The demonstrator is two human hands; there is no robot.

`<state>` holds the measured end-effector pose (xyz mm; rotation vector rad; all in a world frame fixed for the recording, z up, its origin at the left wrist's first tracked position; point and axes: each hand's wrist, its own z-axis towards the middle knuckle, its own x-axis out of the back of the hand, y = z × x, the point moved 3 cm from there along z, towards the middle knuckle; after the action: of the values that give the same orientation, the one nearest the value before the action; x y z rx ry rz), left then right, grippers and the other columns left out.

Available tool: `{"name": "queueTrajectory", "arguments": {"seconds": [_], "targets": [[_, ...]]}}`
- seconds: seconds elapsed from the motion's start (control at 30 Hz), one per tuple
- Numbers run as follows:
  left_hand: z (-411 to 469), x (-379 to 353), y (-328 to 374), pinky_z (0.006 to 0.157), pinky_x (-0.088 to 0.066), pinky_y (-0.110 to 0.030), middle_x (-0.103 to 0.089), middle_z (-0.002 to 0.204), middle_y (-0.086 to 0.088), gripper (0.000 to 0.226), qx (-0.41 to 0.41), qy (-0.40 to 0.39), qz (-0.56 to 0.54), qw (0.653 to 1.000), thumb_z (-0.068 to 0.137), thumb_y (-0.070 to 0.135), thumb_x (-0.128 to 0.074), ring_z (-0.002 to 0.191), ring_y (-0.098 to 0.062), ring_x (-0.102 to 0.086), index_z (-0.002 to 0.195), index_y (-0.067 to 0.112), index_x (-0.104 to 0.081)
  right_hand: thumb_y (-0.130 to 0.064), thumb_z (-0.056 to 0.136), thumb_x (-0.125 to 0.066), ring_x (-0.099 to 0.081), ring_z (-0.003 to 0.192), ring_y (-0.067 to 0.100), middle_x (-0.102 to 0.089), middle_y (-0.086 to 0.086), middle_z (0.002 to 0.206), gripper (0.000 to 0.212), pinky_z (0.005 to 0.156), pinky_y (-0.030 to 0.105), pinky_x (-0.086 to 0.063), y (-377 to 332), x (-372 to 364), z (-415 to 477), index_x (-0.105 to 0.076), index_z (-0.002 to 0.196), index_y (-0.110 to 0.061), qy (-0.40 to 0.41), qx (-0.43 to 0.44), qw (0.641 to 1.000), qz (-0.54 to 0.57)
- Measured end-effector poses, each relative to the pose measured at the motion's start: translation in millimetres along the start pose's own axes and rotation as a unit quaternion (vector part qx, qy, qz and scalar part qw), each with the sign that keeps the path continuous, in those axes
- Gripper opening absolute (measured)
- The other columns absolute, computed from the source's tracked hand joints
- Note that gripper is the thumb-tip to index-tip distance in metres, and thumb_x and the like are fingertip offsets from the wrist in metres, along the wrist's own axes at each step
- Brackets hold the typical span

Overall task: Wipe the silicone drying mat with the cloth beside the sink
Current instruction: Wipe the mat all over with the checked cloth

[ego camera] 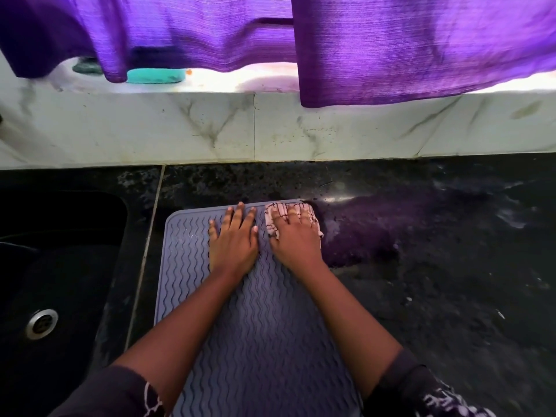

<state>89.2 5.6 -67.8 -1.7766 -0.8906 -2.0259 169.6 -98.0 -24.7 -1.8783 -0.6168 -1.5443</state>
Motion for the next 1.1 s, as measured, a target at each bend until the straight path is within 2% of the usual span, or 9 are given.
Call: {"name": "queueTrajectory", "arguments": {"seconds": [0.23, 0.37, 0.43, 0.53, 0.63, 0.77, 0.87, 0.97, 1.1], "targets": [[-1, 2, 2, 0.114, 0.003, -0.048, -0.013, 0.158, 0.001, 0.052, 0.002, 0.004, 0.000, 1.000, 0.098, 0.038, -0.021, 0.145, -0.019, -0.008, 0.148, 0.028, -0.016, -0.031, 0.092, -0.044, -0.023, 0.135, 0.036, -0.027, 0.016, 0.150, 0.056, 0.106, 0.048, -0.031, 8, -16, -59, -0.027, 0.143, -0.017, -0.004, 0.025, 1.000, -0.009], [-2, 3, 2, 0.114, 0.001, -0.049, -0.013, 0.158, 0.002, 0.052, -0.003, 0.003, -0.003, 1.000, 0.098, 0.038, -0.020, 0.145, -0.019, -0.008, 0.148, 0.029, -0.016, -0.058, 0.087, -0.038, -0.006, 0.142, 0.029, -0.013, 0.006, 0.156, 0.068, 0.111, 0.054, -0.008, 21, -18, -54, -0.017, 0.145, -0.030, -0.028, 0.032, 0.999, 0.032], [-2, 2, 2, 0.114, 0.001, -0.050, -0.013, 0.158, 0.002, 0.051, -0.002, 0.003, -0.002, 1.000, 0.098, 0.038, -0.021, 0.145, -0.019, -0.008, 0.148, 0.028, -0.017, -0.064, 0.086, -0.034, 0.003, 0.142, 0.026, -0.005, 0.002, 0.157, 0.071, 0.111, 0.054, -0.004, 23, -21, -60, -0.009, 0.146, -0.035, -0.019, 0.043, 0.998, 0.041], [-1, 0, 2, 0.115, 0.000, -0.050, -0.015, 0.158, 0.001, 0.051, -0.001, 0.005, -0.005, 1.000, 0.098, 0.038, -0.021, 0.145, -0.020, -0.010, 0.148, 0.028, -0.018, -0.049, 0.091, -0.036, -0.006, 0.141, 0.027, -0.014, 0.004, 0.156, 0.061, 0.112, 0.047, -0.015, 20, -21, -66, -0.016, 0.146, -0.030, 0.029, 0.035, 0.998, 0.036], [0, -1, 0, 0.114, 0.000, -0.050, -0.016, 0.158, 0.001, 0.052, 0.000, 0.008, -0.004, 1.000, 0.097, 0.038, -0.022, 0.145, -0.020, -0.011, 0.148, 0.028, -0.020, -0.036, 0.093, -0.042, -0.016, 0.138, 0.030, -0.023, 0.008, 0.152, 0.057, 0.108, 0.045, -0.026, 15, -20, -77, -0.023, 0.144, -0.023, 0.020, 0.037, 0.999, 0.021], [0, -2, 0, 0.114, 0.000, -0.050, -0.016, 0.158, 0.001, 0.052, 0.000, 0.005, -0.001, 1.000, 0.097, 0.039, -0.020, 0.145, -0.020, -0.011, 0.148, 0.028, -0.019, -0.021, 0.087, -0.056, -0.039, 0.123, 0.030, -0.046, 0.009, 0.136, 0.052, 0.093, 0.042, -0.043, 20, -4, -77, -0.040, 0.136, -0.022, 0.031, 0.026, 0.997, 0.071], [1, -4, -2, 0.114, -0.001, -0.051, -0.017, 0.158, 0.001, 0.053, -0.001, 0.004, -0.002, 1.000, 0.096, 0.040, -0.019, 0.145, -0.020, -0.012, 0.148, 0.028, -0.019, -0.017, 0.088, -0.055, -0.032, 0.130, 0.032, -0.037, 0.009, 0.144, 0.054, 0.098, 0.044, -0.039, 12, 6, -47, -0.037, 0.139, -0.023, 0.076, 0.009, 0.993, 0.087], [2, -5, -1, 0.114, -0.001, -0.050, -0.017, 0.157, 0.001, 0.053, -0.002, 0.009, 0.001, 1.000, 0.096, 0.041, -0.019, 0.145, -0.020, -0.013, 0.147, 0.028, -0.019, -0.025, 0.093, -0.045, -0.018, 0.137, 0.034, -0.026, 0.011, 0.151, 0.051, 0.109, 0.047, -0.027, 6, 0, -23, -0.030, 0.142, -0.022, 0.015, -0.002, 0.999, 0.044], [1, -5, -1, 0.114, -0.001, -0.050, -0.017, 0.157, 0.001, 0.052, 0.001, 0.010, -0.004, 1.000, 0.096, 0.039, -0.021, 0.145, -0.020, -0.012, 0.147, 0.028, -0.020, -0.025, 0.091, -0.047, -0.033, 0.128, 0.031, -0.041, 0.010, 0.140, 0.046, 0.099, 0.045, -0.037, 19, 3, -31, -0.041, 0.136, -0.020, -0.024, 0.026, 0.998, 0.053]]}}
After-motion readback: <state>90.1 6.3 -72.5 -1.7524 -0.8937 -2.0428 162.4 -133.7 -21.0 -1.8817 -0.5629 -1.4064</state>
